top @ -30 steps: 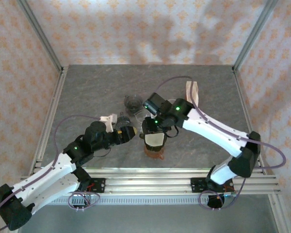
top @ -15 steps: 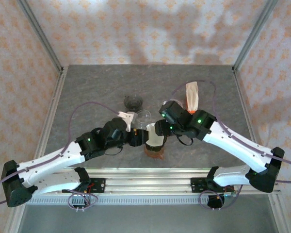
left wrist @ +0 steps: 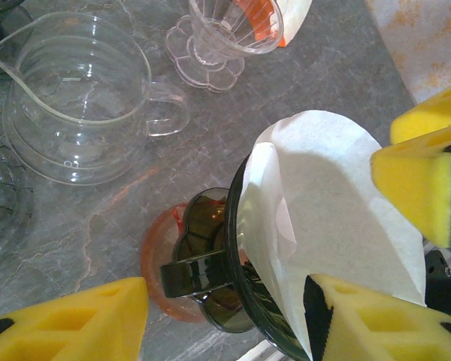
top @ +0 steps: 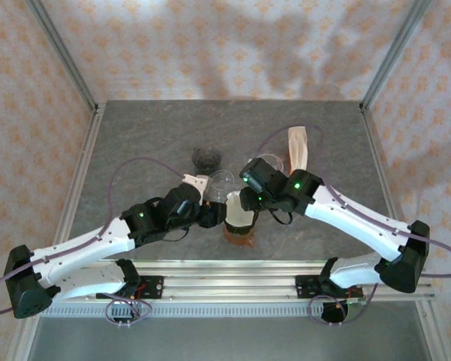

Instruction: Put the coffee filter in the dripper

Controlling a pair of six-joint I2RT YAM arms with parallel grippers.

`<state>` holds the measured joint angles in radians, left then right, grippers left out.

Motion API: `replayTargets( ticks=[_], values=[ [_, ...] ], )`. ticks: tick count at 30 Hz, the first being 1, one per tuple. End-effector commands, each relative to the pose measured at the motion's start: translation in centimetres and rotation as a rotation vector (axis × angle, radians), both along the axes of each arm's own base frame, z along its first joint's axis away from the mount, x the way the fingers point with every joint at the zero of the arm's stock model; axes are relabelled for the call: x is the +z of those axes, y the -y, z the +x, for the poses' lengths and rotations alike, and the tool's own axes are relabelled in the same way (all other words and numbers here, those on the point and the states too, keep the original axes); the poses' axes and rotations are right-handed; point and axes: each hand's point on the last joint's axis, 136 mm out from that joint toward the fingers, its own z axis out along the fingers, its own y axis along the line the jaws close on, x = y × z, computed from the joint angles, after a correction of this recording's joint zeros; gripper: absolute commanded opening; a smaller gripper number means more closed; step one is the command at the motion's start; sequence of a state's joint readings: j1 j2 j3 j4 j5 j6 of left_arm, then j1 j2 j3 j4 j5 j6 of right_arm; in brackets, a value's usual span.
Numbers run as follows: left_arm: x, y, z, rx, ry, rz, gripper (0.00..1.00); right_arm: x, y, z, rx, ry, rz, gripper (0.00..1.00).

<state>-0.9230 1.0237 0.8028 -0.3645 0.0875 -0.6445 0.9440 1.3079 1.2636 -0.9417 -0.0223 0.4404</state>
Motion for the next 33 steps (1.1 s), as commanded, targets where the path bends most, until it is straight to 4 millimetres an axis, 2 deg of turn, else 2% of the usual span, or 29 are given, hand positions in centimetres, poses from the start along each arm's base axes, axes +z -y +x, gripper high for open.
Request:
replayTargets(
  ticks=[1, 7, 10, 13, 17, 21, 29, 31, 33],
  values=[
    [-0.2, -0.4, 0.2, 0.009, 0.021, 0.038, 0.58, -0.4, 0.5, 0.0, 0.004, 0.006, -0.042, 0.41],
    [-0.4, -0.4, 0.2, 0.009, 0.022, 0.035, 0.58, -0.4, 1.0, -0.1, -0.006, 0.008, -0.057, 0.41],
    [-0.5, -0.4, 0.2, 0.007, 0.021, 0.035, 0.58, -0.5, 1.1, -0.3, -0.005, -0.001, -0.056, 0.36],
    [-0.5, -0.3, 0.2, 0.006, 0.024, 0.030, 0.58, -0.9, 1.2, -0.5, -0.003, -0.012, -0.060, 0.28],
    [-0.3, -0.2, 0.2, 0.004, 0.025, 0.019, 0.58, -1.1, 1.0, -0.6, 0.004, -0.020, -0.057, 0.13],
    [0.2, 0.1, 0.1, 0.001, 0.029, -0.013, 0.64, -0.8, 1.2, -0.4, 0.008, -0.004, -0.072, 0.00],
    [0.1, 0.9, 0.1, -0.006, 0.021, -0.069, 0.76, -1.1, 1.5, -0.1, 0.009, 0.006, -0.112, 0.00],
    [-0.2, 0.9, 0.3, 0.001, 0.014, -0.068, 0.75, -1.2, 1.5, -0.1, 0.010, 0.006, -0.114, 0.00],
    [-0.5, 0.8, 0.6, 0.014, 0.003, -0.068, 0.71, -1.2, 1.5, -0.1, 0.014, 0.005, -0.116, 0.00]
  ],
)
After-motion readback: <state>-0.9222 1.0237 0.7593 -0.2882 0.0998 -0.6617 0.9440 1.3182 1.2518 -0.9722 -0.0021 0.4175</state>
